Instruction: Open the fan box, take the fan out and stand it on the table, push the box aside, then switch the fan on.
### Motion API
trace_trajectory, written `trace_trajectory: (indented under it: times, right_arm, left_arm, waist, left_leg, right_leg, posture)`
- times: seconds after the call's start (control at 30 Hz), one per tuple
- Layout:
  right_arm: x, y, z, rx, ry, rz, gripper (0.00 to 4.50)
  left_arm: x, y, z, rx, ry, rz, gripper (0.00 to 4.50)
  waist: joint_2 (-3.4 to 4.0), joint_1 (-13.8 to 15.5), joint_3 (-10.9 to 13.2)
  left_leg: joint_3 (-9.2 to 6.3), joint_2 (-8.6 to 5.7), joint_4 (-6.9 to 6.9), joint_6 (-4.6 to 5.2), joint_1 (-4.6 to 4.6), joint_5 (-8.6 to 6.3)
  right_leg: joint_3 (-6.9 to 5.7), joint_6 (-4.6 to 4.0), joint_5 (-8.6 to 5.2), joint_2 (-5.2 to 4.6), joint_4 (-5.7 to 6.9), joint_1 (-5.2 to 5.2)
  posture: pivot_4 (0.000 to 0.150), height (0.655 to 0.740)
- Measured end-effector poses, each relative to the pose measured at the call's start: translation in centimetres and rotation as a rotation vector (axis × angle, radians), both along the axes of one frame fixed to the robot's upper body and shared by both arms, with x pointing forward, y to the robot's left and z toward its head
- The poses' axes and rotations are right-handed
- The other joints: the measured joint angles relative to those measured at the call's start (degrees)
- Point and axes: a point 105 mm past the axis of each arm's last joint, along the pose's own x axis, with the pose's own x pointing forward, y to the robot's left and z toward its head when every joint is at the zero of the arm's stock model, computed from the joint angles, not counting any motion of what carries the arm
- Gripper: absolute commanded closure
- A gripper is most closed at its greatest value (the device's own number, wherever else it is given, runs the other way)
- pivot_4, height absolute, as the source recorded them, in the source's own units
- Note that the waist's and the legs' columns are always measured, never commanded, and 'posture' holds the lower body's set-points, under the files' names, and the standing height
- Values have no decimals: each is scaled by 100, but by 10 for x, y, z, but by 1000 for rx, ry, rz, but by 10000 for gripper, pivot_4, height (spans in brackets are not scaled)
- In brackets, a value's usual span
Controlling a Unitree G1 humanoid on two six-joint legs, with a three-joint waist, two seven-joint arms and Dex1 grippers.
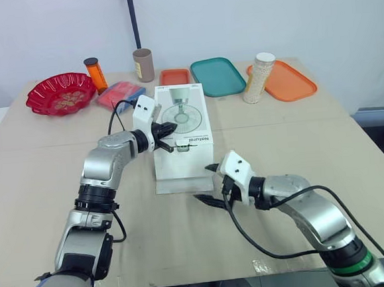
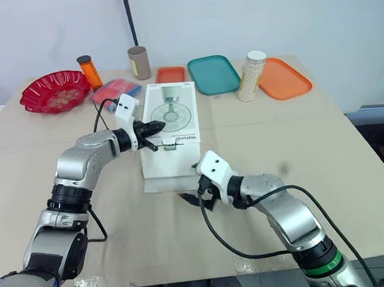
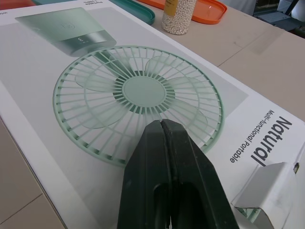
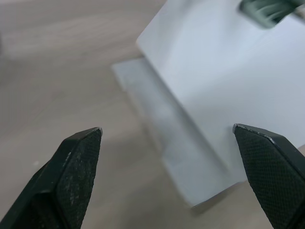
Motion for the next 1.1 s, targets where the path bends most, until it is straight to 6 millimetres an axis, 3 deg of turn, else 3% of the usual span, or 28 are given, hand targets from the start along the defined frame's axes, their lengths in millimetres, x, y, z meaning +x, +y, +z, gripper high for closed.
trace_trajectory:
  times: [0.2,0.37,0.5,0.8,0.87,1.1]
  right_arm:
    - [-9,-2,-2,-2,33,21,0]
    - [8,-23,32,135,10,-138,0]
    - [13,-28,33,175,36,-201,0]
    - [36,-16,27,260,124,-262,0]
    - [35,-12,20,251,154,-250,0]
    - [25,-4,24,280,197,-184,0]
  left_arm:
    - [0,0,0,1,1,1,44423]
    - [0,1,1,4,-3,3,44423]
    - [0,1,1,4,-3,3,44423]
    - [0,-1,1,-1,-2,1,44423]
    - [0,0,1,1,-4,3,44423]
    - [-1,1,0,1,-5,16,44423]
  waist:
    - [0,0,0]
    - [0,7,0]
    - [0,5,0]
    - [0,0,0]
    - [0,0,0]
    - [0,0,0]
  left_leg:
    - [-2,0,1,-1,0,1]
    - [-4,0,0,-1,-1,1]
    - [-3,0,0,-1,-1,0]
    - [-3,-1,-1,-1,-2,0]
    - [-3,-1,-1,-1,-3,0]
    - [-4,0,0,-1,-3,1]
  right_leg:
    - [0,0,0,1,1,0]
    - [-3,0,0,0,1,1]
    - [-2,0,0,-1,0,0]
    - [-3,0,0,-1,-1,0]
    - [-4,0,0,-2,-1,-1]
    - [-4,0,0,-1,1,-1]
  posture:
    - [1500,7400]
    - [1500,7400]
    - [1500,7400]
    - [1500,7400]
    - [1500,7400]
    - [1500,7400]
